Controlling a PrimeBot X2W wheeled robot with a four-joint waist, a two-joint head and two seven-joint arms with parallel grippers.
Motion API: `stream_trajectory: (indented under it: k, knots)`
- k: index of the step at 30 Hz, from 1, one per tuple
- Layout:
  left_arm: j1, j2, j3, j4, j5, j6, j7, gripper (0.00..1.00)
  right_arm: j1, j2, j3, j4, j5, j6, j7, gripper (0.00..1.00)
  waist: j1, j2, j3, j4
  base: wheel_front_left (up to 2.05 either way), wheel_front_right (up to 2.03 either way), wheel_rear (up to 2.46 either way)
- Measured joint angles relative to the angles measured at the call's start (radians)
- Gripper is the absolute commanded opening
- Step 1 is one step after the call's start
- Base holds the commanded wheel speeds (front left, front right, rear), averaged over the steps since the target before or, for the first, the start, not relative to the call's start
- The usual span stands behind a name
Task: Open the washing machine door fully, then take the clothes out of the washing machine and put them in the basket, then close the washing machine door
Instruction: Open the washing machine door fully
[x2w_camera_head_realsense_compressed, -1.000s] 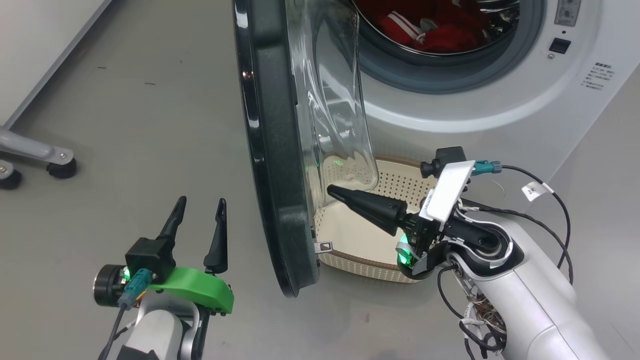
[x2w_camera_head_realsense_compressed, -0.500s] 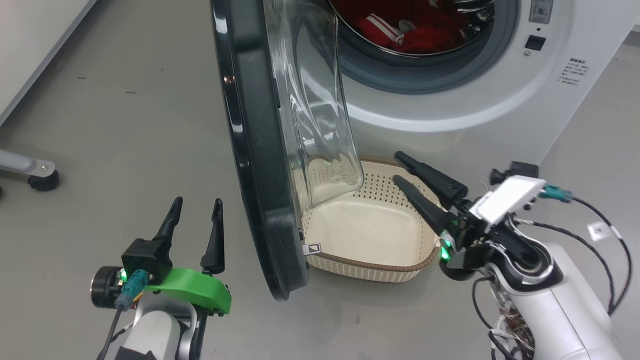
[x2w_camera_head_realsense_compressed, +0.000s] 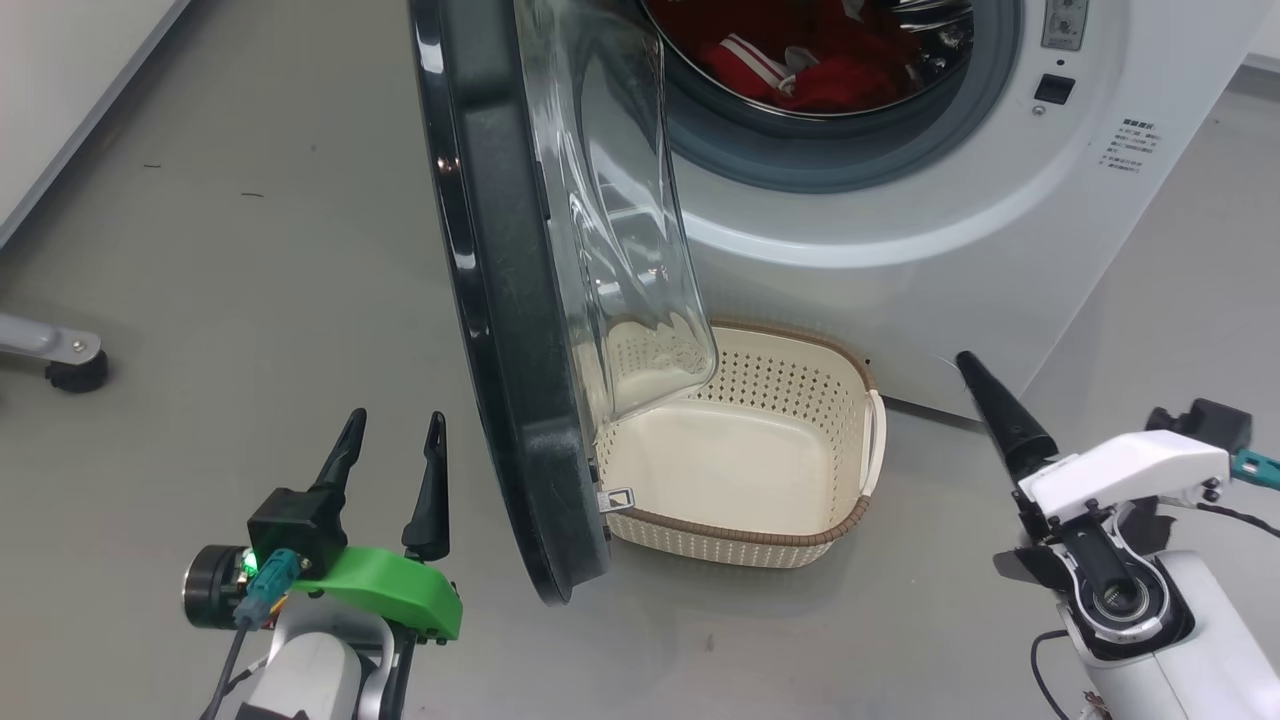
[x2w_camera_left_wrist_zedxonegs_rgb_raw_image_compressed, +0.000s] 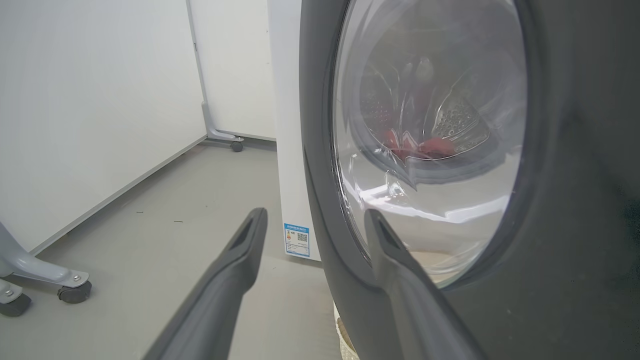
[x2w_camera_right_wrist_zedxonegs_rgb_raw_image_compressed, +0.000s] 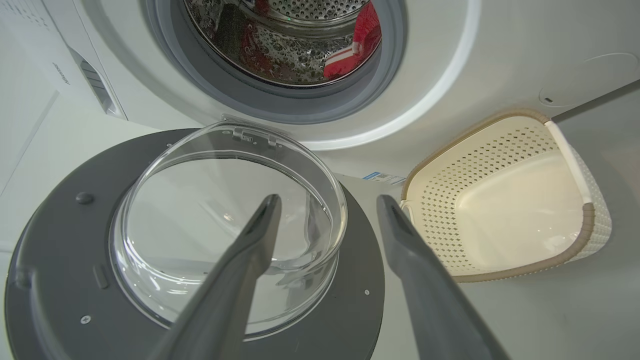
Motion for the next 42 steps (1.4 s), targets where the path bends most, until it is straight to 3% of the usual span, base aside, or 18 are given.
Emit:
stream_trajectory:
  k: [16, 18, 30, 42]
  knots:
    - [0.002, 0.000, 0.003, 0.004, 0.000, 0.000, 0.000, 1.00, 0.029, -0.148, 0.016, 0.011, -0.524, -0.002, -0.418, 1.00, 0.0000, 0.0000, -0.005, -0.014, 0.00, 0.00, 0.00]
    - [0.002, 0.000, 0.003, 0.004, -0.001, 0.000, 0.000, 1.00, 0.029, -0.166, 0.022, 0.016, -0.608, -0.033, -0.459, 1.00, 0.0000, 0.0000, -0.005, -0.015, 0.00, 0.00, 0.00]
    - [0.002, 0.000, 0.003, 0.004, -0.002, 0.000, 0.000, 1.00, 0.024, -0.165, 0.007, -0.002, -0.911, -0.203, -0.435, 1.00, 0.0000, 0.0000, -0.008, -0.017, 0.00, 0.00, 0.00]
    - [0.003, 0.000, 0.002, 0.006, -0.005, 0.000, 0.000, 1.00, 0.048, -0.066, 0.005, -0.015, -1.042, -0.222, -0.433, 1.00, 0.0000, 0.0000, -0.003, -0.016, 0.00, 0.00, 0.00]
